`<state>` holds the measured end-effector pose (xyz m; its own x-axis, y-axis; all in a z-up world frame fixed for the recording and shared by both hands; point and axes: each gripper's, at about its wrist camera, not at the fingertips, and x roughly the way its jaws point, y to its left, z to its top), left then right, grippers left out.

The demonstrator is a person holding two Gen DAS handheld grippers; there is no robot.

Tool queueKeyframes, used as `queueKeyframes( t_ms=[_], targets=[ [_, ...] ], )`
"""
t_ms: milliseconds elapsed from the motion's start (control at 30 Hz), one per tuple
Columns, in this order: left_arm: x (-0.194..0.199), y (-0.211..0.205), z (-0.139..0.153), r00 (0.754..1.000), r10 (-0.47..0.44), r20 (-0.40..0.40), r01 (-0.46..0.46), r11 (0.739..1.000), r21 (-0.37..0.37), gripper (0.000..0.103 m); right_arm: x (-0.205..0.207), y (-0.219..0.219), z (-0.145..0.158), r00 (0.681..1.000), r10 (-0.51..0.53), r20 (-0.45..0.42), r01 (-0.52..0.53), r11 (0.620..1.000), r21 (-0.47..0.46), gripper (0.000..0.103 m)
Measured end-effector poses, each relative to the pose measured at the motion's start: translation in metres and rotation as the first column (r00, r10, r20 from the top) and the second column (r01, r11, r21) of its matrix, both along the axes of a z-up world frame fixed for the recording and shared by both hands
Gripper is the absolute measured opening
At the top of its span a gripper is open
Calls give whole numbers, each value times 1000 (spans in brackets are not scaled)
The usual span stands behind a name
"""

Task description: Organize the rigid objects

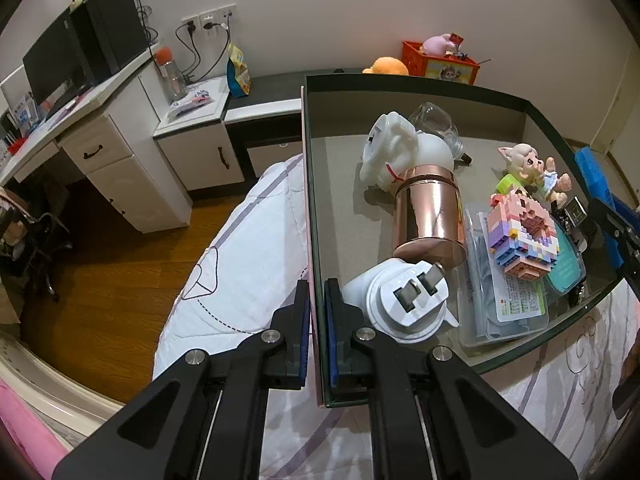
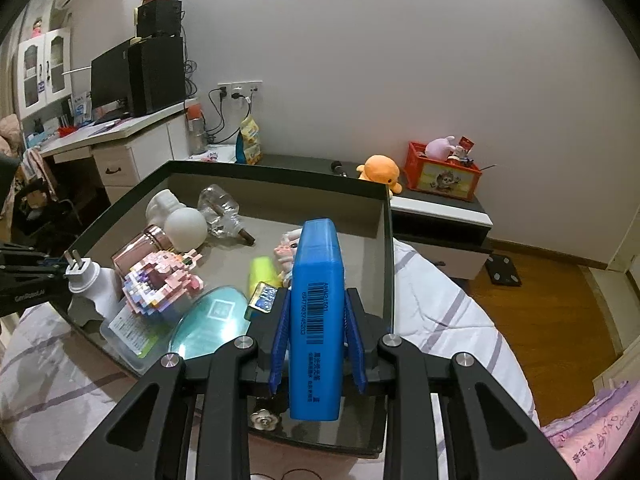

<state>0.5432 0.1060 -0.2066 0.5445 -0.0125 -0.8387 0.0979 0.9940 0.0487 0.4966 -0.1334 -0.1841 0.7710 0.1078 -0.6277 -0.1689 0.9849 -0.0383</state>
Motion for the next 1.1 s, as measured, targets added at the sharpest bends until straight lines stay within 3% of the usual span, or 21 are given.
queueKeyframes(
  t_ms=[100,167,233,367,467,800,967,1000,1033,1067,1100],
  targets=[
    [0,-2,1,1000,2,2,-2,1000,5,6,1,-2,2,1000,0,3,0,1000,11,29],
    [0,-2,1,1000,3,1,-3,1000,5,6,2,-4,4,1000,2,5,-2,1000,23,37],
    [-1,-2,1,1000,3,1,-3,1000,8,6,4,-4,5,1000,-2,13,2,1000,27,53],
    [-3,-3,2,1000,8,3,-8,1000,9,6,0,-5,13,999,-12,33,11,1000,27,64],
    [-3,-3,2,1000,9,3,-9,1000,8,6,-7,-5,20,999,-20,45,19,999,28,79],
    [-9,-3,4,1000,8,7,-8,1000,16,6,-27,-6,35,998,-16,57,12,998,57,82],
    [-31,-5,19,998,20,63,-22,999,28,9,-41,-3,38,999,-15,42,13,999,53,84],
    [-36,-7,23,997,21,79,-23,999,27,12,-44,-2,39,999,-14,40,12,999,50,86],
    [-43,-7,28,995,24,97,-27,999,26,27,-50,-1,41,999,-12,38,10,999,46,87],
    [-54,-10,38,990,31,136,-36,999,38,56,-55,-1,42,999,-9,41,7,999,48,87],
    [-64,-12,45,984,33,174,-41,998,45,73,-60,-1,44,999,-8,48,6,999,53,88]
  ],
)
